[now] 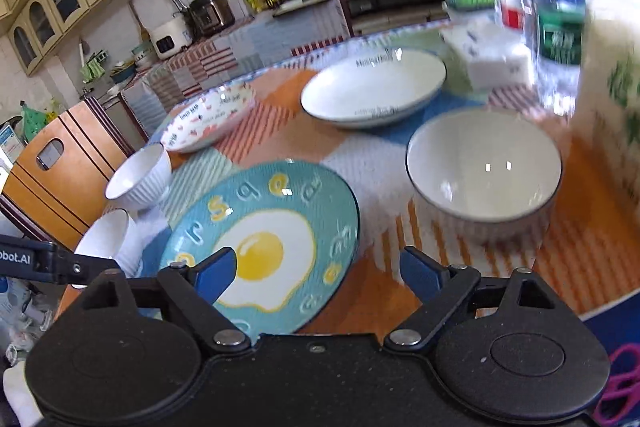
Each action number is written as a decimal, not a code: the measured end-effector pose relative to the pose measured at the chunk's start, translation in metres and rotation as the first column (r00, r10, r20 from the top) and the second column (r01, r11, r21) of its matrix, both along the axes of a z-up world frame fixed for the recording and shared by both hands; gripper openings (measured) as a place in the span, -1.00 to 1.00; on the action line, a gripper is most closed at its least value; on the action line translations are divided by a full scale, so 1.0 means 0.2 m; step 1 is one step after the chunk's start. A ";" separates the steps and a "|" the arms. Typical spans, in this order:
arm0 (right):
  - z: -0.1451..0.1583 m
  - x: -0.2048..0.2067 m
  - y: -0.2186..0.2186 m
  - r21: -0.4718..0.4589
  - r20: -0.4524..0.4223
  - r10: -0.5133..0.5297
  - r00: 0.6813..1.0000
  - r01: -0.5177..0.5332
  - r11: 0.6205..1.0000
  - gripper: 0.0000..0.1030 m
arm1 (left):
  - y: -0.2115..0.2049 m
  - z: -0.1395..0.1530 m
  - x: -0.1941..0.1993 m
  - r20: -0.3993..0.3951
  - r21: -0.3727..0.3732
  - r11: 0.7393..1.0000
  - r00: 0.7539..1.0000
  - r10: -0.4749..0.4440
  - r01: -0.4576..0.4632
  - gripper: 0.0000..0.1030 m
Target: Organize plates and bowls
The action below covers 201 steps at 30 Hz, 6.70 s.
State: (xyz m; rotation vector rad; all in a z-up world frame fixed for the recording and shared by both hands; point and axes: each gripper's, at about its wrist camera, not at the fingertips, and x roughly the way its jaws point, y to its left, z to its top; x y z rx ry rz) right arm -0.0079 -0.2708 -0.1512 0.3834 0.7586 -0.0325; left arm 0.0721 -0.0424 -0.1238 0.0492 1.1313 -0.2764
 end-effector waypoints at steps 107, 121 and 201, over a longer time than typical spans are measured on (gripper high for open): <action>0.62 0.66 -0.10 -0.160 -0.080 0.230 0.970 -0.241 0.957 0.49 | -0.12 0.30 0.73 -0.032 0.115 0.936 0.943 -0.331 0.332 0.12; 0.74 0.91 -0.47 -0.090 -0.126 0.104 0.987 -0.116 0.989 0.87 | -0.48 0.48 0.79 0.090 0.249 0.778 0.785 -0.612 0.577 0.80; 0.32 0.68 -0.33 0.233 -0.057 0.028 0.998 -0.014 0.972 -0.65 | -0.14 0.34 0.83 0.026 -0.024 0.928 0.929 -0.370 0.371 -0.57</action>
